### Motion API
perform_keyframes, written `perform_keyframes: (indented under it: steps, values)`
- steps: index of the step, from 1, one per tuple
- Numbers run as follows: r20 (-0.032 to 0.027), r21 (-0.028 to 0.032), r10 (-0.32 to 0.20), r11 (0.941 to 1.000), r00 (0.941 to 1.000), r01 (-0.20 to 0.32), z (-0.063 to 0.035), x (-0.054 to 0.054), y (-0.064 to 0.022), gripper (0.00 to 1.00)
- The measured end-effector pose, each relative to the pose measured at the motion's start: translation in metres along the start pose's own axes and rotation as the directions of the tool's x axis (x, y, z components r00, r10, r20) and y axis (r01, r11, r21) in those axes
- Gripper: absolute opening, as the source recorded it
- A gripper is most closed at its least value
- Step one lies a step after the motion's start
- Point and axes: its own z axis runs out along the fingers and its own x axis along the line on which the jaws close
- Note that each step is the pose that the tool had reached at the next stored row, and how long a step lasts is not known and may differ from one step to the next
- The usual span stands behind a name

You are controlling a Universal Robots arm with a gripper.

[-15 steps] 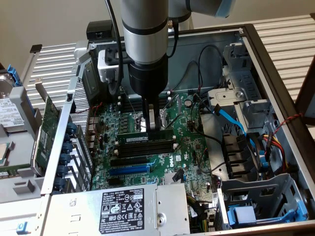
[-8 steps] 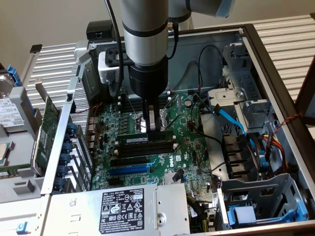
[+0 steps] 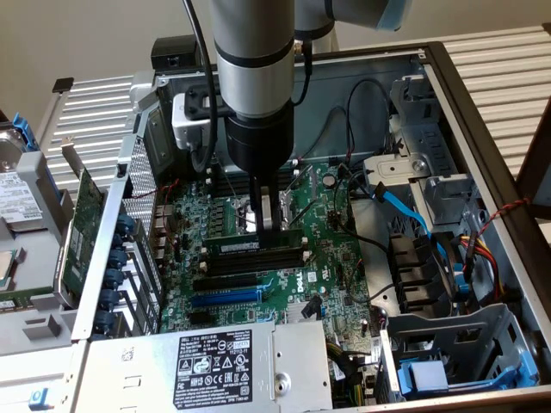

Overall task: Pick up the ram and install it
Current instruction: 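Insert the ram into the slot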

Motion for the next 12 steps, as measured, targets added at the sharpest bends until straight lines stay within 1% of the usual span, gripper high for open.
perform_keyframes:
  steps: [12]
  values:
    - [0.0, 0.0, 0.0, 1.0, 1.0, 0.0, 0.0045, 0.0, 0.0011, 0.14]
